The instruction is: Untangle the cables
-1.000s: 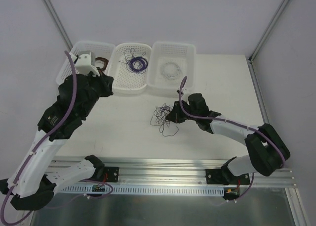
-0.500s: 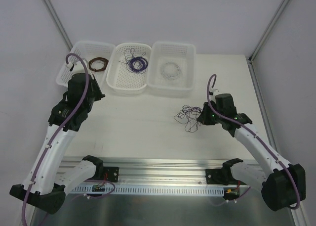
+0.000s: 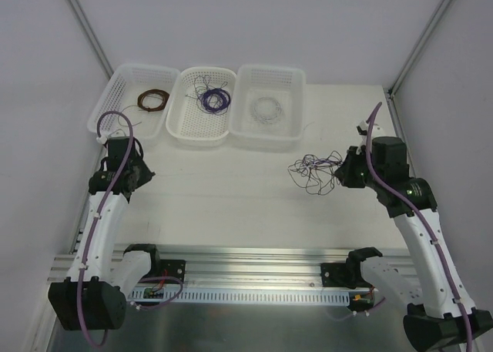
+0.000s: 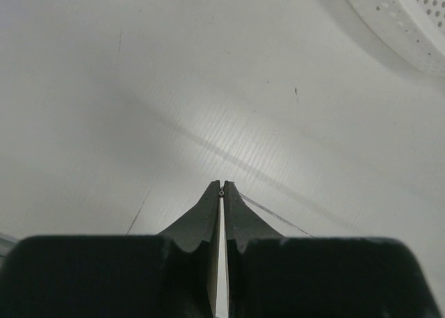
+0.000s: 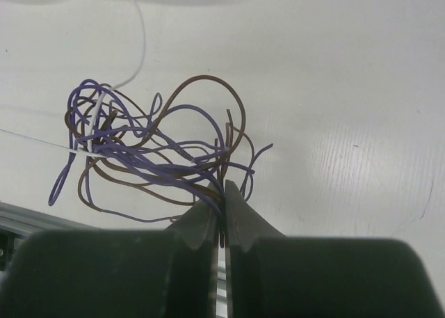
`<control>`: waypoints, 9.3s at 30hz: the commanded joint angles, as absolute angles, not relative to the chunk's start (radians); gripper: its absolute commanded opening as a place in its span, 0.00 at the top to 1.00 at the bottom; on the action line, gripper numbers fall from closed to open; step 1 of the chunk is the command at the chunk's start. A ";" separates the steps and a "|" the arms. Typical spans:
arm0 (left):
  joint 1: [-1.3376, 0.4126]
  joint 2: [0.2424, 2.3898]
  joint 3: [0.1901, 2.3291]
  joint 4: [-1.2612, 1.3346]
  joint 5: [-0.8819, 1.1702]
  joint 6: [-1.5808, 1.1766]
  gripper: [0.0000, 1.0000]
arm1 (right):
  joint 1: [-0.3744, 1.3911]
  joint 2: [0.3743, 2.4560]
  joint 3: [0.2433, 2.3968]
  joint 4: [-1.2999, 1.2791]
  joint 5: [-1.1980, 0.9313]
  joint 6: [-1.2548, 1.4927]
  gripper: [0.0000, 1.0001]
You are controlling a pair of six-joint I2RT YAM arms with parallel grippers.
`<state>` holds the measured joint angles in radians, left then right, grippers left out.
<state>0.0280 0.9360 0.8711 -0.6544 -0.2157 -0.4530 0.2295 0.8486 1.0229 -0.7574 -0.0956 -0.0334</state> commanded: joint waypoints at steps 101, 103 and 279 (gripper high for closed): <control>-0.707 1.246 0.836 -0.068 0.103 -0.631 0.48 | 0.495 0.939 0.960 -0.615 -0.416 -0.118 0.99; -0.725 1.212 0.842 -0.066 0.150 -0.597 0.38 | 0.517 0.959 0.956 -0.597 -0.420 -0.115 0.99; -0.676 1.569 1.006 -0.118 0.034 -0.330 1.00 | 0.730 1.641 0.825 -0.040 -0.045 0.468 0.34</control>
